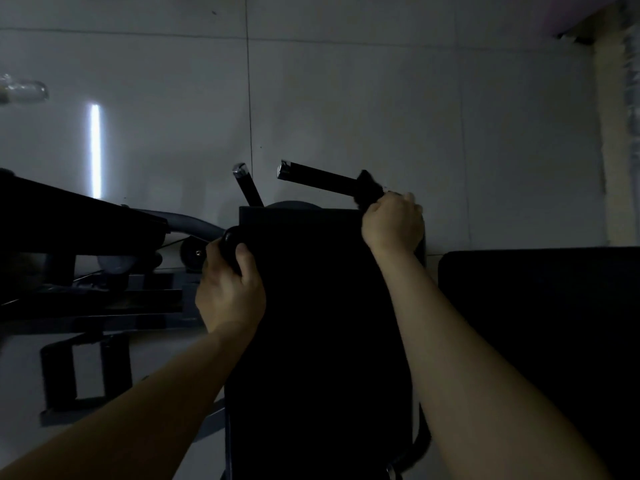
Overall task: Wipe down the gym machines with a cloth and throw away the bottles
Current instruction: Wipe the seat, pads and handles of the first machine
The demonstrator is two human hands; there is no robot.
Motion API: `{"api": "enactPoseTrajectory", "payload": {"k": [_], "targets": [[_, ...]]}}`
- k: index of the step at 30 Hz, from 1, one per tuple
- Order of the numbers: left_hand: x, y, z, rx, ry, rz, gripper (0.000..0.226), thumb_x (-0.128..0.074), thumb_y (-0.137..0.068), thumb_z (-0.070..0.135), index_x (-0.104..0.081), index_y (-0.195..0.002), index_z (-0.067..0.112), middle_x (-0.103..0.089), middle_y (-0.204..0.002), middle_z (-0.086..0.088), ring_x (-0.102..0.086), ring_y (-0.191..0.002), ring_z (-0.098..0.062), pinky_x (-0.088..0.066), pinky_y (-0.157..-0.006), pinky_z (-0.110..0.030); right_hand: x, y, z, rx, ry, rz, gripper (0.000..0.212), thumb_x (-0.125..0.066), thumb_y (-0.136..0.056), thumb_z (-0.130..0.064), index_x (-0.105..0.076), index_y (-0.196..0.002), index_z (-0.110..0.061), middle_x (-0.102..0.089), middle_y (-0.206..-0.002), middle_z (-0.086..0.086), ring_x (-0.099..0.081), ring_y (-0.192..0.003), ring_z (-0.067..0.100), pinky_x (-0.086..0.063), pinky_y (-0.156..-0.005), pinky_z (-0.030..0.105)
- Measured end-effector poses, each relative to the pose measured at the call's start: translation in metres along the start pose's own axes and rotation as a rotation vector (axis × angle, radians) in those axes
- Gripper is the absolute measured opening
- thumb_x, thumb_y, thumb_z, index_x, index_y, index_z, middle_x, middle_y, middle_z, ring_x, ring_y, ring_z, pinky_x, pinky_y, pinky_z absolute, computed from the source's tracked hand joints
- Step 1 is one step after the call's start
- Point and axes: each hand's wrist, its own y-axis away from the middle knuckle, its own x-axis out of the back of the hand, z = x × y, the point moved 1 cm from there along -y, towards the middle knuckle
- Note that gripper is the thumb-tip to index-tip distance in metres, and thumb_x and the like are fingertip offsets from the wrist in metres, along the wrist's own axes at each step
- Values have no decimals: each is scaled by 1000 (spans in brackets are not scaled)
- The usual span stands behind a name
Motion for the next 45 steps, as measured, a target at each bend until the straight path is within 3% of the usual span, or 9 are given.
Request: {"api": "enactPoseTrajectory", "payload": {"k": [6,11,14,20,25,29,35,40,45], "targets": [[2,-1,-3,9,54,-45,38,-36,-105,48,-46,-131,23,-62,-123,-13,-59,-108,-38,-37,-81,-41,-11,-1,55,-381,-427,-81,35,-30,-100,-24,-61,-108,-11,-63,-112,11,-60,-92,25,-48,-72,30],[4,2,1,16,43,-50,40,-35,-105,47,-45,-134,21,-61,-126,-14,-58,-107,-39,-34,-81,-39,0,37,68,-680,-594,-140,41,-26,-108,-12,-42,-143,4,-51,-138,17,-51,-127,33,-40,-103,35],[4,3,3,24,40,-41,40,-35,-105,46,-45,-134,20,-61,-126,-14,-58,-107,-39,-33,-81,-38,2,49,66,-743,-669,-152,36,-27,-108,-17,-53,-130,-7,-58,-117,12,-57,-104,30,-46,-91,33],[4,1,3,0,36,-29,41,-35,-106,45,-45,-135,19,-61,-124,-12,-58,-106,-37,-33,-79,-38,14,-1,2,-338,-488,34,34,-52,-98,-34,-69,-115,-9,-71,-113,14,-66,-105,33,-49,-79,30],[4,4,6,5,-1,4,41,-35,-105,45,-47,-132,16,-61,-124,-15,-59,-107,-39,-32,-77,-38,-22,78,-118,380,-12,-239,23,-49,-100,-26,-67,-106,-13,-72,-106,8,-67,-100,27,-40,-75,32],[4,6,9,11,10,-4,40,-36,-105,44,-47,-132,17,-61,-125,-15,-59,-107,-39,-32,-77,-37,-17,80,-108,554,-79,-325,27,-43,-102,-37,-61,-96,-17,-70,-101,8,-64,-94,30,-33,-67,32],[9,3,5,32,61,-68,39,-36,-105,47,-46,-133,21,-61,-127,-10,-58,-110,-36,-34,-82,-38,9,9,-18,394,20,-384,27,-53,-94,-45,-69,-87,-24,-68,-93,2,-64,-88,26,-52,-76,37],[8,5,9,53,71,-60,39,-38,-105,45,-47,-135,22,-59,-133,-9,-57,-115,-35,-32,-84,-35,17,-24,31,-98,-98,-341,25,-59,-95,-31,-68,-100,-8,-66,-94,6,-62,-84,24,-39,-57,25],[5,4,5,40,70,-43,37,-38,-104,47,-47,-132,25,-61,-129,-8,-59,-113,-33,-33,-82,-35,-10,-1,8,-97,-105,-62,27,-47,-100,-26,-67,-107,-9,-68,-113,13,-64,-101,33,-53,-89,41]]}}
